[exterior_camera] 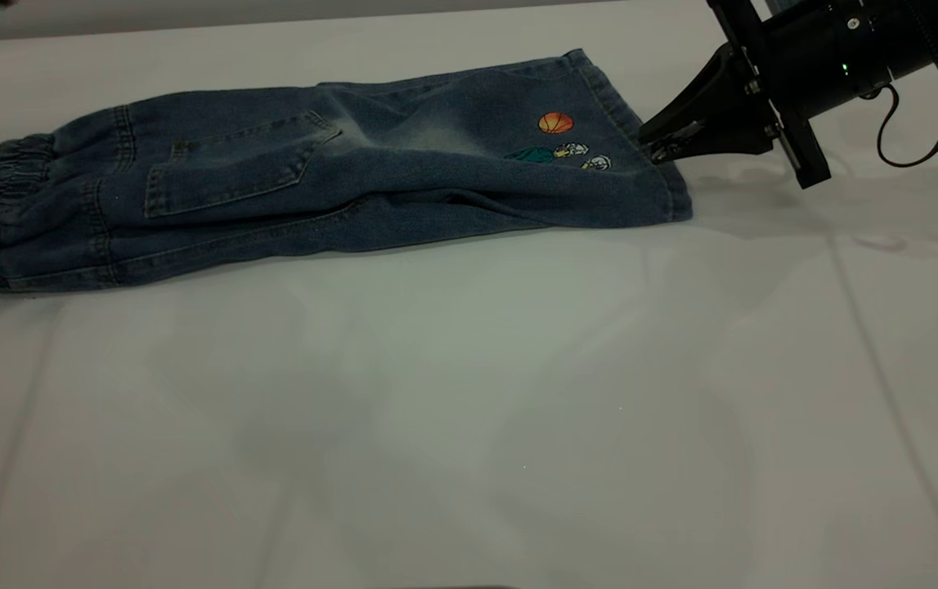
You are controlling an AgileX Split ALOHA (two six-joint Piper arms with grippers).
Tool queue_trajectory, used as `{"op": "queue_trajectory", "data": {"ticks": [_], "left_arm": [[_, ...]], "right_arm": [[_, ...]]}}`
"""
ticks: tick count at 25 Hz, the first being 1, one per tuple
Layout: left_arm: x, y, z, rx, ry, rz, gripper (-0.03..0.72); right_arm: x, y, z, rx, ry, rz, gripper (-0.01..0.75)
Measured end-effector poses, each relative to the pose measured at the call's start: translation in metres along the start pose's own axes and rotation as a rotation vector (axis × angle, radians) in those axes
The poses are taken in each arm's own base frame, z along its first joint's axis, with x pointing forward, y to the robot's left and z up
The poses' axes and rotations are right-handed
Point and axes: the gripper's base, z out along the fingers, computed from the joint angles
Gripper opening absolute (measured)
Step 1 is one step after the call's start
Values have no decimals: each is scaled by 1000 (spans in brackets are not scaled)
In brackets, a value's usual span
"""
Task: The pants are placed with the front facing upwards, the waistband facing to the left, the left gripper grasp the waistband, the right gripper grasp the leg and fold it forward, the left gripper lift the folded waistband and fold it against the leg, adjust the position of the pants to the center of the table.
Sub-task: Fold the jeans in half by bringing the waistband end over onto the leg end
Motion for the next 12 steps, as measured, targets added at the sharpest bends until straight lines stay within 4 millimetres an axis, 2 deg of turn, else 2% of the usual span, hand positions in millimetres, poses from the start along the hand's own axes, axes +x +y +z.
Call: {"op": "queue_trajectory", "data": {"ticks": [4,6,8,12], "left_arm": [[5,39,-15,-115,104,-61,553],[7,50,-20,-175,133,-79,553],[10,58,-18,-211,161,-84,553],[17,69,-1,-234,207,-110,556]], "right_arm": [[3,2,3,-3,16,-38,69],[5,5,8,-1,28,-68,70],[10,8,15,3,43,-96,70],[20,16,30,10,79,-129,73]]}}
